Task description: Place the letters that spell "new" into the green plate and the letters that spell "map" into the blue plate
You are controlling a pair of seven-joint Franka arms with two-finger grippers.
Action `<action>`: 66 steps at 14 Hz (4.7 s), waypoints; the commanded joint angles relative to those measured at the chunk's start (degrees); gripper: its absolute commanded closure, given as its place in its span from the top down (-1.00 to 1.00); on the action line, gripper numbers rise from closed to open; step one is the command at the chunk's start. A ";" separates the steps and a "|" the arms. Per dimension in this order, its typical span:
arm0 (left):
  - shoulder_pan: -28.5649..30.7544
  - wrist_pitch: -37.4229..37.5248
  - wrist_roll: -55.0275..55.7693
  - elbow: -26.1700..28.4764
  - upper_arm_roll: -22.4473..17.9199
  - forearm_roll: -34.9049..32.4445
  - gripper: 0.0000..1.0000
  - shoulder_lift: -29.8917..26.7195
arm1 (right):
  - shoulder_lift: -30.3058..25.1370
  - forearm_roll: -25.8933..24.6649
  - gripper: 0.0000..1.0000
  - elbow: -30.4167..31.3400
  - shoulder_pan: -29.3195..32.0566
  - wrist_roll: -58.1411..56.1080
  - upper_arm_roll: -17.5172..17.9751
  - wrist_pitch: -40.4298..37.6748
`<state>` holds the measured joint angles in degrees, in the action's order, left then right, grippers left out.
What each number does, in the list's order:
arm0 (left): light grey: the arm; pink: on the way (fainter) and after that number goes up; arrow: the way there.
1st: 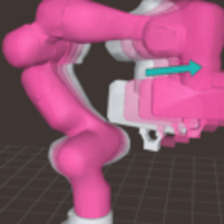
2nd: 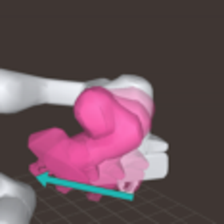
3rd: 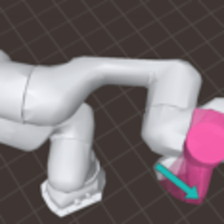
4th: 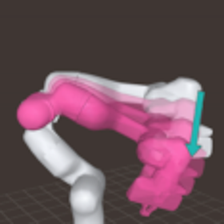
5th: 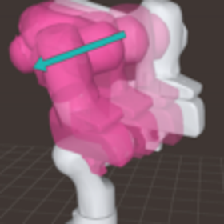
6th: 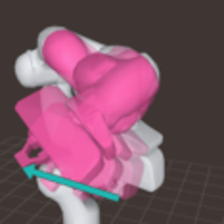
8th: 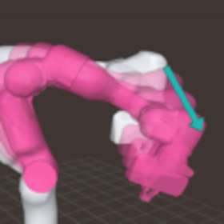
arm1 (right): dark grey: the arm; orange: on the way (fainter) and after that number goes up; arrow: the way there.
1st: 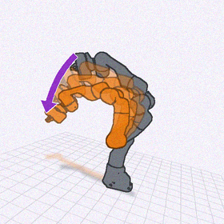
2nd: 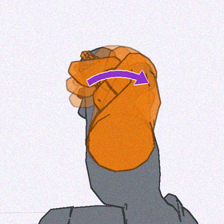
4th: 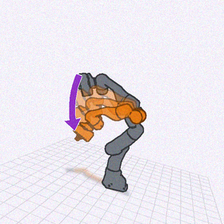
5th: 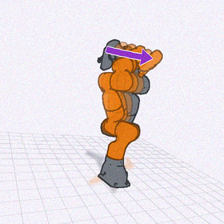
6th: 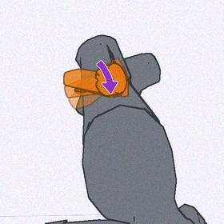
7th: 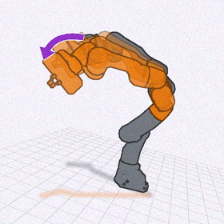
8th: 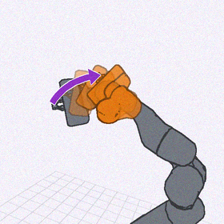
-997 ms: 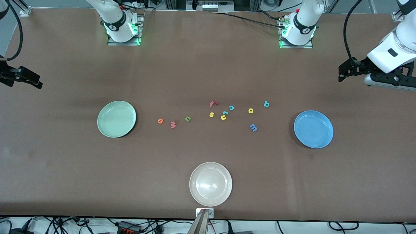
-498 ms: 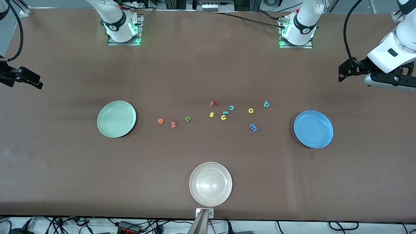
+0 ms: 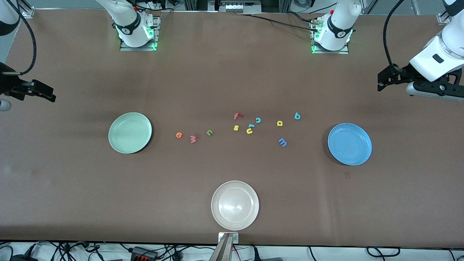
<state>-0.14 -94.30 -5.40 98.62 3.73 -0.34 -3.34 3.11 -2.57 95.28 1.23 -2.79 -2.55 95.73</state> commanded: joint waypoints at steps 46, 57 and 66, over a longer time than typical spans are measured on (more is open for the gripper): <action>-18.67 -35.42 60.86 -3.70 3.65 -0.10 -0.49 45.53 | 37.85 11.19 0.19 0.17 -28.04 23.18 0.26 29.25; -9.19 -17.51 34.97 -5.29 2.07 -6.22 -0.94 36.92 | 38.37 11.19 -0.39 0.26 -28.13 23.09 0.26 28.81; 0.14 -23.53 15.95 1.38 2.16 -13.63 -0.91 37.70 | 27.94 9.61 -0.82 -0.36 -21.82 18.37 -1.57 17.33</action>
<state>-0.07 -114.10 11.58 96.68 5.30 -12.50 34.81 36.57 7.52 93.49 -24.33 19.18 -3.66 118.60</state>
